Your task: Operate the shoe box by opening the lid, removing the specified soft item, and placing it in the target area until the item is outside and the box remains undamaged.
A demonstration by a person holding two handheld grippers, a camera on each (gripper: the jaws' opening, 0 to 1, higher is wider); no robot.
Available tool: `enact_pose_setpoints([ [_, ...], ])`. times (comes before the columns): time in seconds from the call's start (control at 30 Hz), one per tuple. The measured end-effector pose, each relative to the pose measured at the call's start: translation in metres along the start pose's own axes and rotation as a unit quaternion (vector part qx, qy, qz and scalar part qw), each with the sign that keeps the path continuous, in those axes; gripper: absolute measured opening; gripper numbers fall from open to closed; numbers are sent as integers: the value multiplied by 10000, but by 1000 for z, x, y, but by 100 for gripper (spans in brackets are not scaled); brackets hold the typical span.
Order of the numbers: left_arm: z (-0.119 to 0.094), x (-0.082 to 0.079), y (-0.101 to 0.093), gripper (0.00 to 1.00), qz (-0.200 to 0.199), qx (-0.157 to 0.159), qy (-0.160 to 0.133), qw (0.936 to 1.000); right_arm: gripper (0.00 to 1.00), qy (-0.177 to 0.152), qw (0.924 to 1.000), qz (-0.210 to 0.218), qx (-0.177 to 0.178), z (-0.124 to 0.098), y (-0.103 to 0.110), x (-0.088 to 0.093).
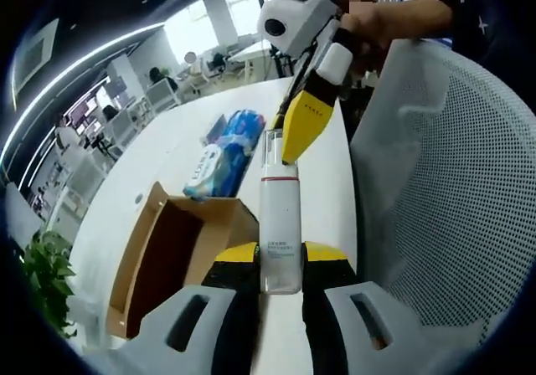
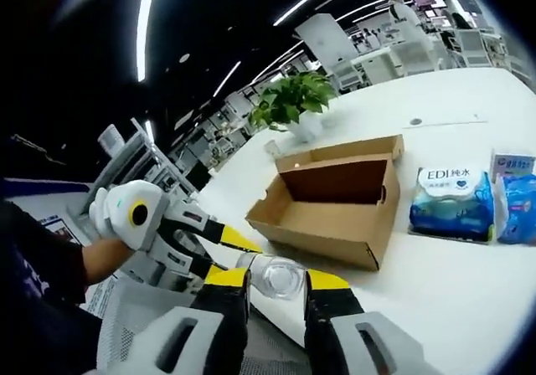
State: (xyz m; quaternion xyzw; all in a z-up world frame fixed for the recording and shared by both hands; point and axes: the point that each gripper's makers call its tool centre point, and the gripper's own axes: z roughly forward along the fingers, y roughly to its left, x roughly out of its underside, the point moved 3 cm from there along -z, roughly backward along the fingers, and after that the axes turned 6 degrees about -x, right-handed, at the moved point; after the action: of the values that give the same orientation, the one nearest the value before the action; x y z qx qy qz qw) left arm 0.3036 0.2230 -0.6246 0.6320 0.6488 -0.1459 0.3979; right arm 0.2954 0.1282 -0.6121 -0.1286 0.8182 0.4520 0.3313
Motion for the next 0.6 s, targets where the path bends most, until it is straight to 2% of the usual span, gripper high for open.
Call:
enact_pose_setpoints([
  [0.2,-1,1,-2,15,108,1,-20,9999,19,-96,9984,555,-94,-2,1,1],
  [0.3,0,1,-1,15,179,-29,-10,9998,17,-72,9975,698,-125,-2,2,1],
  [0.47,2,4,-1,16,291,-60,24,9996,14,-69,9962,832,-265,-3,9,0],
  [0.6,3,4,-1,16,357,-57,-31,9993,14,50,9964,819,-201,-3,8,0],
])
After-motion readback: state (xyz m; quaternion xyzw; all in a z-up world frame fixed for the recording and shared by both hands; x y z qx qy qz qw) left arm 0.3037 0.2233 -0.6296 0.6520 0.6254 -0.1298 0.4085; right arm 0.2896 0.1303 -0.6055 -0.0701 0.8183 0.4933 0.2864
